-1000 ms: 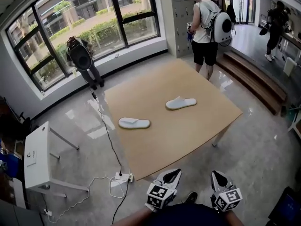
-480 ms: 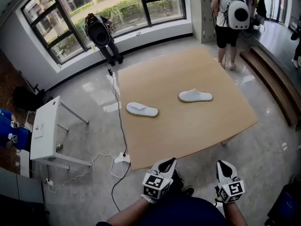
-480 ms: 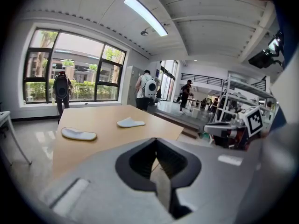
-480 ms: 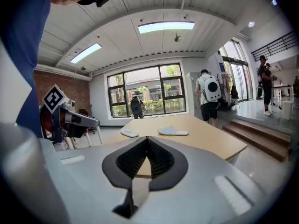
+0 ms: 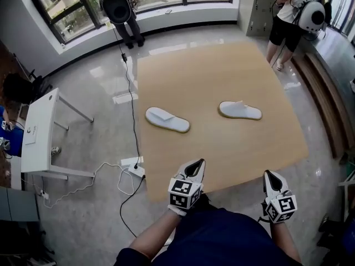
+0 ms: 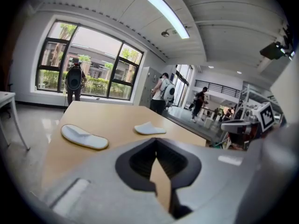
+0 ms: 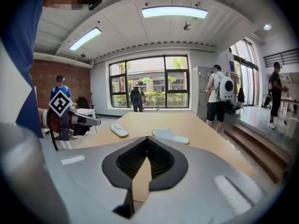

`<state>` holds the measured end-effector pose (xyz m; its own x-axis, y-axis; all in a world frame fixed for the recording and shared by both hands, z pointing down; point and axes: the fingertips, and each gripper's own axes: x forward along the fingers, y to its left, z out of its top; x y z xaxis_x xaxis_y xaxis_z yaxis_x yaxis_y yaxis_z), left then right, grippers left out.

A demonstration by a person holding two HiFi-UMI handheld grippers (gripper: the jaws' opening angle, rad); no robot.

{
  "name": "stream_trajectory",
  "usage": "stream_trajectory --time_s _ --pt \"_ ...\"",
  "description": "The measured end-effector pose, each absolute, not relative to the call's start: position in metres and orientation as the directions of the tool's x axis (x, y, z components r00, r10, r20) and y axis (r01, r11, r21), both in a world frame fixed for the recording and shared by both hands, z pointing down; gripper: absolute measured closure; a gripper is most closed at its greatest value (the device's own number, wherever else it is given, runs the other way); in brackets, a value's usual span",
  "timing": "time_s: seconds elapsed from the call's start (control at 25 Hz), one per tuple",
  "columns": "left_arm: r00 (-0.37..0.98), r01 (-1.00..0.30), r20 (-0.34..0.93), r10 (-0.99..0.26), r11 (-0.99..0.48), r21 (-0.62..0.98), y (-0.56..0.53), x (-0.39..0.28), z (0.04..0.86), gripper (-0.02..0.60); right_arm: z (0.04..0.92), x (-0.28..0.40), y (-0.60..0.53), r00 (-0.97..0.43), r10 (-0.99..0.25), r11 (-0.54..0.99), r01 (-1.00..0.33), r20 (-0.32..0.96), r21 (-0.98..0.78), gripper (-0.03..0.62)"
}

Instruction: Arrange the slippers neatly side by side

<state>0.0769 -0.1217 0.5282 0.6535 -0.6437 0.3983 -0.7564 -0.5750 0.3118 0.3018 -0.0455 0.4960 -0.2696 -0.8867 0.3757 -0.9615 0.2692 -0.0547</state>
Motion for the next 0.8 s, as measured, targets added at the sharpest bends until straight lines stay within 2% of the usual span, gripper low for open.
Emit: stream_trajectory --time_s 0.16,0.36,0.52,0.6,0.8 --pt "0.651 -0.759 0.407 -0.641 -0.544 0.358 -0.159 0.052 0.543 0.577 0.507 0.293 -0.093 -0.294 -0.852 0.340 -0.940 0.434 0.029 0.589" --pt "0.578 -0.813 0.445 -0.684 -0.443 0.377 -0.187 0.026 0.555 0.572 0.506 0.312 -0.144 -0.288 -0.816 0.384 -0.918 0.502 0.098 0.589" --pt "0.490 -0.869 0.490 -0.721 -0.357 0.343 -0.216 -0.006 0.575 0.563 0.527 0.318 -0.186 -0.309 -0.774 0.472 -0.863 0.552 0.179 0.589" --pt "0.447 -0.891 0.512 -0.733 -0.314 0.328 -0.234 -0.022 0.582 0.524 0.538 0.319 -0.212 -0.324 -0.754 0.521 -0.825 0.572 0.219 0.589" --pt "0.344 -0.937 0.571 -0.745 -0.230 0.263 -0.282 -0.048 0.597 0.522 0.573 0.318 -0.285 -0.366 -0.720 0.585 -0.777 0.590 0.232 0.589"
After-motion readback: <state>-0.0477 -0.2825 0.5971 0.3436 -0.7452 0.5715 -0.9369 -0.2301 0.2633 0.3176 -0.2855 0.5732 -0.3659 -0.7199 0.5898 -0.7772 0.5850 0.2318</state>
